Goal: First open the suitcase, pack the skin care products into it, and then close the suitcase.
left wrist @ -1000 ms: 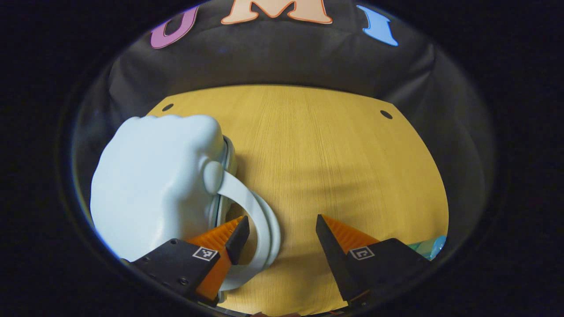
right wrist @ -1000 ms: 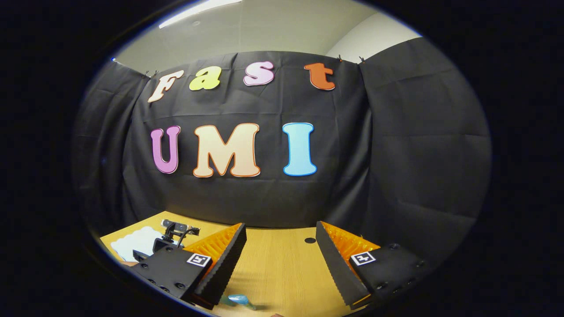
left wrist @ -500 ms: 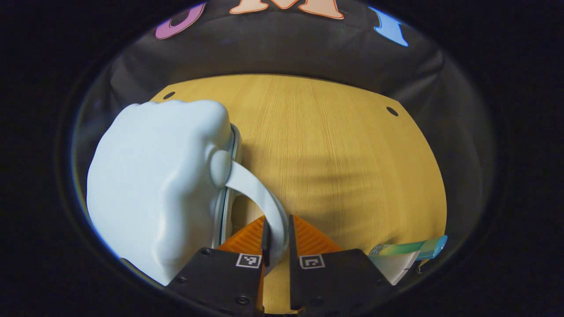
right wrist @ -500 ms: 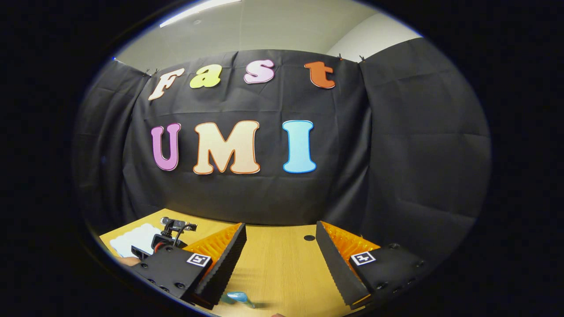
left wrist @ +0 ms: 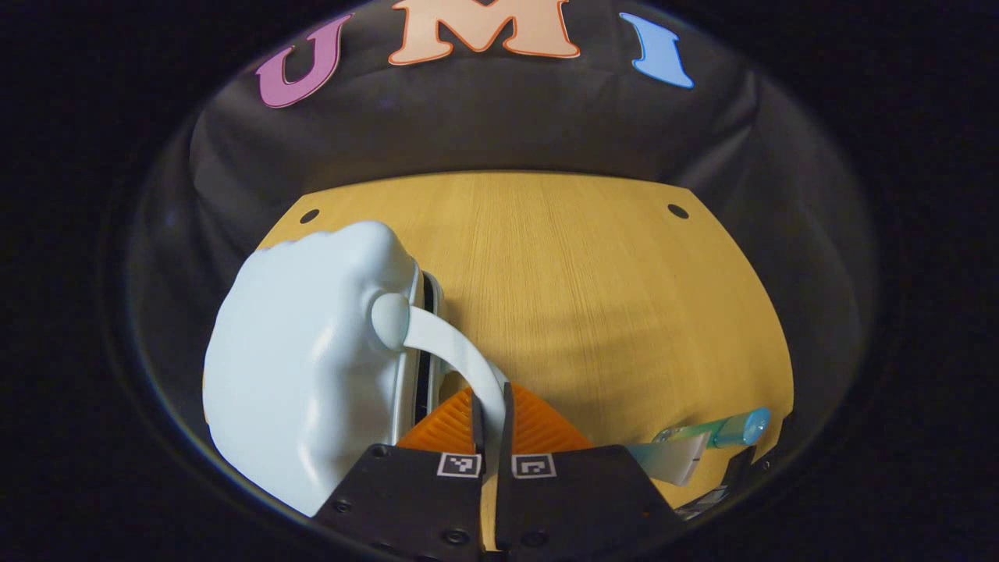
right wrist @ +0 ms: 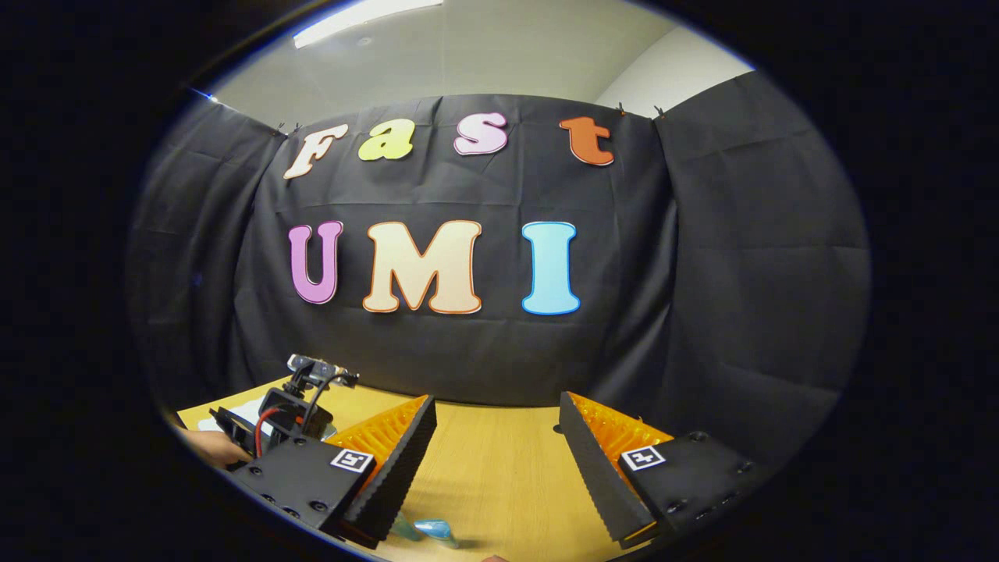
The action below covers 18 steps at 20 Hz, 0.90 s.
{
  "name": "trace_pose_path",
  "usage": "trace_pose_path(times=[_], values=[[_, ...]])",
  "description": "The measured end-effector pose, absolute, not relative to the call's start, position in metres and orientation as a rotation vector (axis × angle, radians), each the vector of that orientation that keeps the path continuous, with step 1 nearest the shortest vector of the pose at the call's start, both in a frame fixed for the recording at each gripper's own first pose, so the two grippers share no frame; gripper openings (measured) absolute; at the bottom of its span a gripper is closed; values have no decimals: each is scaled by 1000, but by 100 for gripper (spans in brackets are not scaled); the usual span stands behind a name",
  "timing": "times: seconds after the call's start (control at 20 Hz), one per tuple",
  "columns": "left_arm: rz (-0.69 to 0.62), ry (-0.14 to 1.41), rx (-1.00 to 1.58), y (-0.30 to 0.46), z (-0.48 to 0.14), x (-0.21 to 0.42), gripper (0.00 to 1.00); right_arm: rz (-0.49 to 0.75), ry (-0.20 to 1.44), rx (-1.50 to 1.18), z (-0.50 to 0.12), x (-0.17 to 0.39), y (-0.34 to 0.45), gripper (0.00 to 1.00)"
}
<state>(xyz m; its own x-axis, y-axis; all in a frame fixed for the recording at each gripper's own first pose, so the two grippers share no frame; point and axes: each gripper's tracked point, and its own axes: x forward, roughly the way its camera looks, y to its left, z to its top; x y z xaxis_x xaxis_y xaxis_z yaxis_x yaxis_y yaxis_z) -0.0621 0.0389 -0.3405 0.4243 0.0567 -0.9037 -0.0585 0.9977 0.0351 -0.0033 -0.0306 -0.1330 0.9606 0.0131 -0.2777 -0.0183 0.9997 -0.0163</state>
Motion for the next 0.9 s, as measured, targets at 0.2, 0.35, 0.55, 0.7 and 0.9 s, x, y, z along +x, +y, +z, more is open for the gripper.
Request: trace_pose_path(times=[0.2, 0.35, 0.55, 0.7, 0.9], values=[[59, 1075, 11, 50, -297, -58, 0, 37, 281, 3, -136, 0, -19, 99], [61, 1021, -14, 70, -259, -48, 0, 56, 289, 27, -143, 2, -1, 100], [84, 933, -20, 106, -213, -38, 0, 92, 288, 31, -146, 6, 27, 99], [102, 880, -12, 147, -185, -33, 0, 112, 279, 32, -144, 10, 49, 99], [137, 826, 37, 200, -159, -31, 0, 123, 281, 25, -147, 13, 75, 99]])
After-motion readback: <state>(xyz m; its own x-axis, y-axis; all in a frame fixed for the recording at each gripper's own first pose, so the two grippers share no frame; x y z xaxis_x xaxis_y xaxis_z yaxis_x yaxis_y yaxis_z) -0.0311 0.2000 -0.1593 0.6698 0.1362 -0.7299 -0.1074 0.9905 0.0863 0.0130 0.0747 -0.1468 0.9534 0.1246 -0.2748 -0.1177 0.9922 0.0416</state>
